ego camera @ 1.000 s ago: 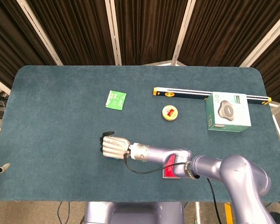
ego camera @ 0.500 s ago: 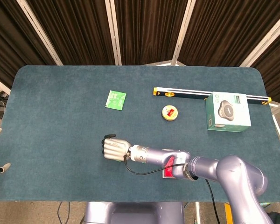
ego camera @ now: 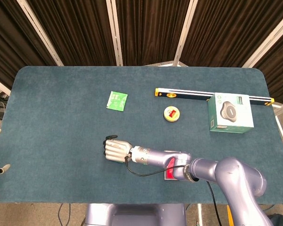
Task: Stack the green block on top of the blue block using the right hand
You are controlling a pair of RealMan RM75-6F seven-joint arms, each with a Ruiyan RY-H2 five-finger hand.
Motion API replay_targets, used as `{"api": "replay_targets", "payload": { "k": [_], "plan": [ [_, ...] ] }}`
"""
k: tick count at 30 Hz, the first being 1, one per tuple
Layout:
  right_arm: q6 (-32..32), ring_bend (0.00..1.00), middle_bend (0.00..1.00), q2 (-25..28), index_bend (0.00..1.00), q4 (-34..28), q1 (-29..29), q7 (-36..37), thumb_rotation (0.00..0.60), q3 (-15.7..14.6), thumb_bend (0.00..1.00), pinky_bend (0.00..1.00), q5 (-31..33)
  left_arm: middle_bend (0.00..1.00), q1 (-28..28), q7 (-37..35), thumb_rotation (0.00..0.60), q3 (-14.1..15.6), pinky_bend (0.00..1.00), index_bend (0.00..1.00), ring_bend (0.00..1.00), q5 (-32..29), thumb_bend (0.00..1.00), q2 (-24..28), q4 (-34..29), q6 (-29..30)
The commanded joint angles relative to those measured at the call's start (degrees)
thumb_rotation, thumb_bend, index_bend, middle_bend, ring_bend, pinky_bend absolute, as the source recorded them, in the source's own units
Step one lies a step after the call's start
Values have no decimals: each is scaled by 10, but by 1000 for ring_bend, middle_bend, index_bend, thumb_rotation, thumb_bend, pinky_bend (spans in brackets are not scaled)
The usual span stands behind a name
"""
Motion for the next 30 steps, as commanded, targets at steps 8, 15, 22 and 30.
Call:
{"api": "replay_targets", "payload": {
  "k": [8, 15, 22, 30],
  "plan": [
    [19, 351, 487, -1, 415, 5, -4, -18, 600, -3, 257, 521, -6, 0, 0, 1, 600, 1, 0, 0, 0, 2, 0, 0, -2, 2],
    [22, 349, 254, 11, 116, -10, -13, -56, 600, 3, 0, 523, 4, 0, 2, 0, 600, 3, 0, 0, 0, 9, 0, 2, -5, 6],
    [35, 349, 247, 55, 107, -72, -30, -100, 600, 16, 0, 528, 19, 0, 6, -1, 600, 8, 0, 0, 0, 25, 0, 4, -12, 17],
    [86, 349, 245, 163, 107, -197, -91, -173, 600, 24, 0, 511, 47, 0, 17, -8, 600, 18, 0, 0, 0, 59, 0, 8, -21, 39]
  ]
}}
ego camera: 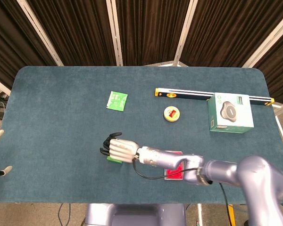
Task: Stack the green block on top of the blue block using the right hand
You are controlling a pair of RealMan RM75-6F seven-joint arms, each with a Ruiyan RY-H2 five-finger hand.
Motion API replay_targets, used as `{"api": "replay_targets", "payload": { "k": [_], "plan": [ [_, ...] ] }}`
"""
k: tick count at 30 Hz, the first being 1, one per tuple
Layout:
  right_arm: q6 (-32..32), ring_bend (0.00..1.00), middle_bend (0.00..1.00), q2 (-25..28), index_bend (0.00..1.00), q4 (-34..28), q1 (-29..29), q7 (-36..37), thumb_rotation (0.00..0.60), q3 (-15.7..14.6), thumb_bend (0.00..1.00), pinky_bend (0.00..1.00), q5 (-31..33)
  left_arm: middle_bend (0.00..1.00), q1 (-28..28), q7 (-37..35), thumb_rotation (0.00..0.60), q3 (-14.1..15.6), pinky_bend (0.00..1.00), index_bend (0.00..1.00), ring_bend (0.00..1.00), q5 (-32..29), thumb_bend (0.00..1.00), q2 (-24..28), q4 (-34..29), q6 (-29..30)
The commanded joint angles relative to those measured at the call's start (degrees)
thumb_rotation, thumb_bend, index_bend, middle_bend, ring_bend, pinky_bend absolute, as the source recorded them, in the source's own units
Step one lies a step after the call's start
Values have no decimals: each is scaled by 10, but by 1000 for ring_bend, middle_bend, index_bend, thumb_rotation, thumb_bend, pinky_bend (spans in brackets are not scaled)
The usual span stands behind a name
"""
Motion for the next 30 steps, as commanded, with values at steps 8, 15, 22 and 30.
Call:
{"api": "replay_targets", "payload": {
  "k": [8, 15, 22, 30],
  "plan": [
    [188, 304, 196, 188, 87, -162, -182, -39, 600, -11, 0, 335, 61, 0, 19, -11, 600, 14, 0, 0, 0, 76, 0, -5, 1, 56],
    [342, 12, 9, 236, 3, -217, -339, 41, 600, -38, 0, 19, 136, 0, 30, -11, 600, 20, 0, 0, 0, 123, 0, -20, 9, 93],
    [441, 0, 0, 222, 0, -164, -468, 189, 600, -75, 0, 0, 158, 0, 38, -9, 600, 28, 0, 0, 0, 135, 0, -17, 2, 100],
    [508, 0, 0, 204, 0, -110, -556, 297, 600, -94, 0, 0, 149, 0, 41, -18, 600, 29, 0, 0, 0, 146, 0, -12, 0, 105]
  ]
}}
